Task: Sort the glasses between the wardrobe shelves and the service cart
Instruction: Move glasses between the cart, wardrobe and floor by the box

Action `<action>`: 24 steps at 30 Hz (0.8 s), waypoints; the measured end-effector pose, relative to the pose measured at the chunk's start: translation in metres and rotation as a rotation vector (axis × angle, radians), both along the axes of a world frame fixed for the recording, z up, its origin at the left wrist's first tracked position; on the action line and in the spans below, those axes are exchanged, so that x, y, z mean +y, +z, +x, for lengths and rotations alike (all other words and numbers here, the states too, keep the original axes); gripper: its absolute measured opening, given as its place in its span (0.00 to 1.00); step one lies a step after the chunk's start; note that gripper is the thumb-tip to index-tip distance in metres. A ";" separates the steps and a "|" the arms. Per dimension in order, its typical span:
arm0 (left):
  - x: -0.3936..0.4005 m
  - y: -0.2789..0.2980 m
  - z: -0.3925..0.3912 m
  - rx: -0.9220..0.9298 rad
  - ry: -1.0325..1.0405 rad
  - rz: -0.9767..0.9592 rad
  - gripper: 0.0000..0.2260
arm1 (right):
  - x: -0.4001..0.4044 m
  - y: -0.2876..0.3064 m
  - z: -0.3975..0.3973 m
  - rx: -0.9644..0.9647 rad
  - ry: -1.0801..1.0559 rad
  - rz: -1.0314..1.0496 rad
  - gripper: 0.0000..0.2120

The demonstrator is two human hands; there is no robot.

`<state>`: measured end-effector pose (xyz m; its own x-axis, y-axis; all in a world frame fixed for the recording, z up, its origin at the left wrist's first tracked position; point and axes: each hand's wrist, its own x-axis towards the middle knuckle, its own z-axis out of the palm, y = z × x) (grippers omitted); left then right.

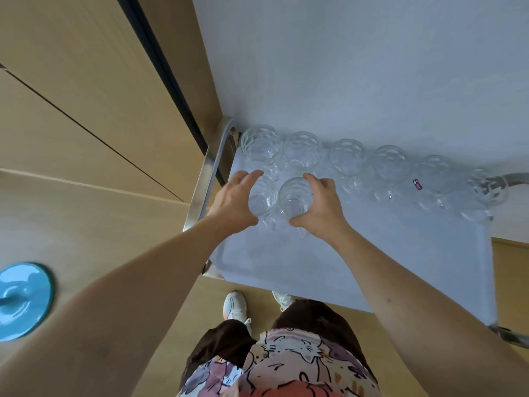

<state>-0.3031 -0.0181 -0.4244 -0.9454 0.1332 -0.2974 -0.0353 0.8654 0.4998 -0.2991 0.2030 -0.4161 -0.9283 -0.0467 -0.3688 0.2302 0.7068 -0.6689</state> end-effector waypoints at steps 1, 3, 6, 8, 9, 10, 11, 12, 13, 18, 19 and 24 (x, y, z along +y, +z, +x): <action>0.000 0.000 -0.002 -0.001 0.004 -0.004 0.50 | -0.001 0.000 -0.002 0.001 -0.001 -0.004 0.52; -0.002 -0.001 -0.006 0.000 0.002 -0.009 0.50 | -0.003 0.000 -0.004 0.001 0.001 -0.008 0.52; -0.005 -0.002 -0.008 -0.020 -0.010 0.010 0.50 | -0.003 0.000 -0.003 -0.006 0.017 0.006 0.52; -0.004 -0.001 -0.008 -0.033 -0.021 0.009 0.50 | -0.002 -0.001 -0.001 -0.007 0.025 0.015 0.52; -0.004 -0.001 -0.008 -0.040 -0.024 0.004 0.50 | -0.002 -0.001 0.000 -0.008 0.026 0.012 0.53; -0.003 0.000 -0.008 -0.049 -0.028 -0.003 0.50 | -0.001 0.000 0.000 -0.011 0.029 0.006 0.53; -0.002 0.002 -0.008 -0.057 -0.036 -0.010 0.50 | -0.001 0.001 0.000 -0.015 0.035 0.003 0.54; -0.002 0.004 -0.009 -0.067 -0.048 -0.015 0.51 | 0.000 0.003 0.000 -0.023 0.045 0.002 0.54; -0.001 0.007 -0.009 -0.079 -0.059 -0.015 0.52 | 0.000 0.006 0.000 -0.033 0.050 -0.001 0.54; -0.001 0.033 -0.015 -0.035 -0.116 0.003 0.49 | 0.003 0.032 0.000 -0.001 -0.050 -0.030 0.45; 0.000 0.039 -0.017 -0.003 -0.132 0.001 0.47 | 0.004 0.039 0.002 0.014 -0.063 -0.027 0.43; 0.010 0.078 -0.026 0.132 -0.222 -0.027 0.39 | 0.010 0.077 0.018 0.111 -0.133 -0.019 0.37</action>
